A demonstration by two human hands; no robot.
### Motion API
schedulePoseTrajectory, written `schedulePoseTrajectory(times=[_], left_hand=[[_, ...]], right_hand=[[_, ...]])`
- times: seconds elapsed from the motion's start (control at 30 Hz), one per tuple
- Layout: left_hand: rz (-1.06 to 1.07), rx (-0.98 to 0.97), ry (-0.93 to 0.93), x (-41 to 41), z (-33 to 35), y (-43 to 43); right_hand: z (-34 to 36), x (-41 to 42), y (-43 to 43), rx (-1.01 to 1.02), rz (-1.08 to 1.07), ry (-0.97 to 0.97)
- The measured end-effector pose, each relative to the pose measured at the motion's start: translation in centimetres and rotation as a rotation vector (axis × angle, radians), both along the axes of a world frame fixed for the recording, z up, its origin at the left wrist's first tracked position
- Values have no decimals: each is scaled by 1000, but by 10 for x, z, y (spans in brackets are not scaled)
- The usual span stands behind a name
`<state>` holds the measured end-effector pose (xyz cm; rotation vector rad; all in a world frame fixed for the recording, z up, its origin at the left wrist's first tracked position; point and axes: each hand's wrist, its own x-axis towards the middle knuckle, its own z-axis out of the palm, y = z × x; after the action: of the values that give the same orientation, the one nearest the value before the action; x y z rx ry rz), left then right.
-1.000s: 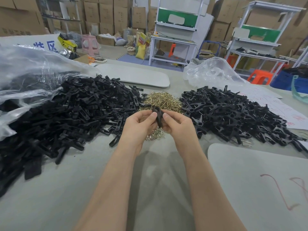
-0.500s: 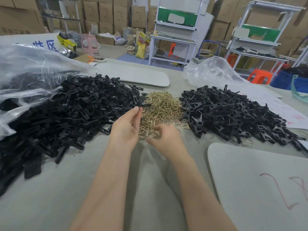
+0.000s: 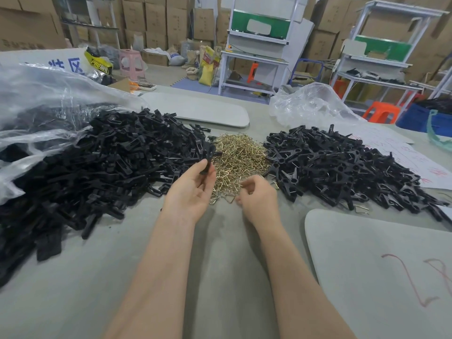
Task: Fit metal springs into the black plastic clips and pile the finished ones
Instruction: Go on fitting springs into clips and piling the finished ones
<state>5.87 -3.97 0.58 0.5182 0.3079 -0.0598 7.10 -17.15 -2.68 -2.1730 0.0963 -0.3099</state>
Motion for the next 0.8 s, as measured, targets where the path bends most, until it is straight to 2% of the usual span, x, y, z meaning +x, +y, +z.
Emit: schedulePoseTrajectory(times=[0.2, 0.4, 0.6, 0.8], left_hand=[[-34, 4, -21, 0, -1, 0], [-84, 125, 51, 4, -7, -1], [-50, 114, 26, 6, -11, 0], [-75, 312, -94, 4, -9, -8]], right_hand=[[-1, 4, -4, 137, 26, 10], [0, 7, -9, 452, 47, 48], [3, 6, -9, 467, 60, 51], [17, -1, -7, 581, 151, 10]])
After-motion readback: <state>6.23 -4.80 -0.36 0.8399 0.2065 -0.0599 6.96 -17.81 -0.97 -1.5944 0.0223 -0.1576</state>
